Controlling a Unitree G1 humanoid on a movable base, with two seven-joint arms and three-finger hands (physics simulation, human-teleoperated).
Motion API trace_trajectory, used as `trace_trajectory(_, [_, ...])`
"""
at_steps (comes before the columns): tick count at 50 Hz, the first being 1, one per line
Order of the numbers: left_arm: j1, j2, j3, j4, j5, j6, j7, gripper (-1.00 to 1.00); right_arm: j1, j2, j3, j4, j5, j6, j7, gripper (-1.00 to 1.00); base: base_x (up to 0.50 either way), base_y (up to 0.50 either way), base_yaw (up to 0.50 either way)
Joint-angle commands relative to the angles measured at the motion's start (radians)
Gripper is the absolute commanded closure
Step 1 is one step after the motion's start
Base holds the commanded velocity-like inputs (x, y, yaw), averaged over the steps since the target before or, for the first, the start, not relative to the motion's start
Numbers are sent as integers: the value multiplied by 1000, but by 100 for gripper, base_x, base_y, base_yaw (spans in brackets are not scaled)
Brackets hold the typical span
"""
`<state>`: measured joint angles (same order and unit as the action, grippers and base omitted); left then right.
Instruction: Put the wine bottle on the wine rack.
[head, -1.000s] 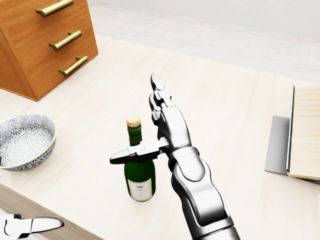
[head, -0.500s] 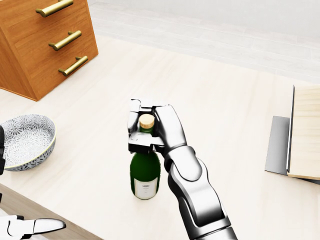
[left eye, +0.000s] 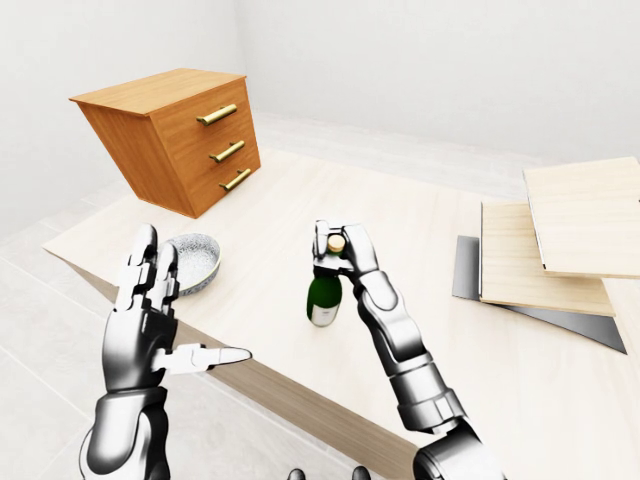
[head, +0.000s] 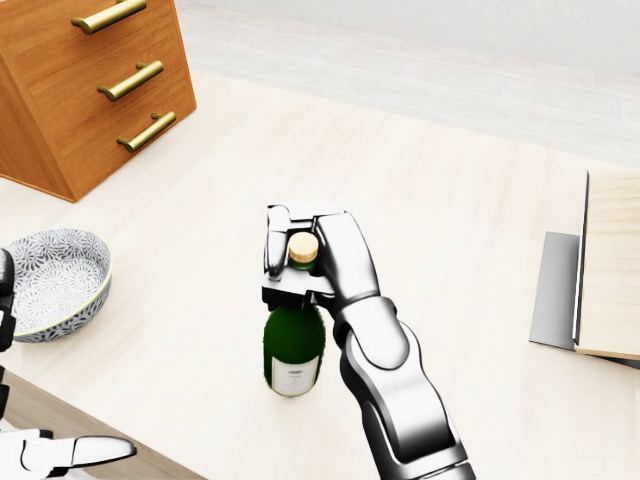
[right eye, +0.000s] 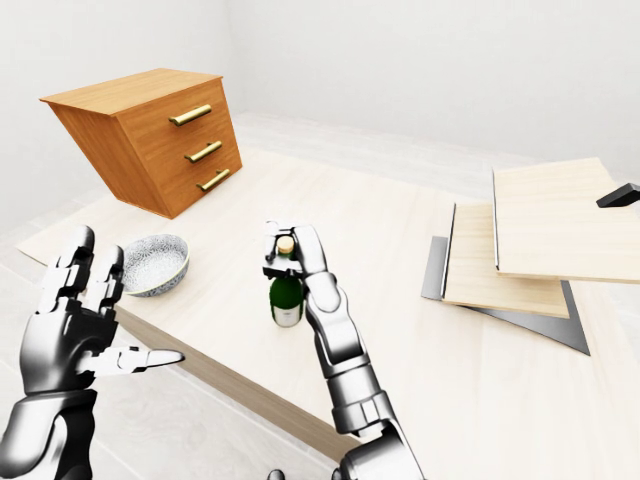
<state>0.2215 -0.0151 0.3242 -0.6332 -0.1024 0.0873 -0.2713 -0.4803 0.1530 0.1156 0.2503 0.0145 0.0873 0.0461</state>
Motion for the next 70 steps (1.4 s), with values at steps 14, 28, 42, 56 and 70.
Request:
trace_trajectory(14, [-4, 4, -15, 8, -5, 0, 3, -100, -21, -53, -42, -234, 35, 0, -10, 100, 0, 0, 0])
trace_trajectory(28, [-16, 6, -7, -21, -18, 0, 20, -100, -90, -104, -123, -375, 134, 0, -32, 100, 0, 0, 0])
trace_trajectory(42, [-28, 9, -26, -19, -11, 0, 36, -100, -199, -217, -254, -422, 352, 0, -87, 100, 0, 0, 0])
trace_trajectory(56, [-35, 15, -22, -12, -15, 0, 41, -100, -314, -380, -361, -340, 529, 0, -188, 100, 0, 0, 0])
trace_trajectory(70, [-41, 17, -27, -31, -15, 0, 49, -100, -422, -540, -426, -182, 767, 0, -252, 100, 0, 0, 0])
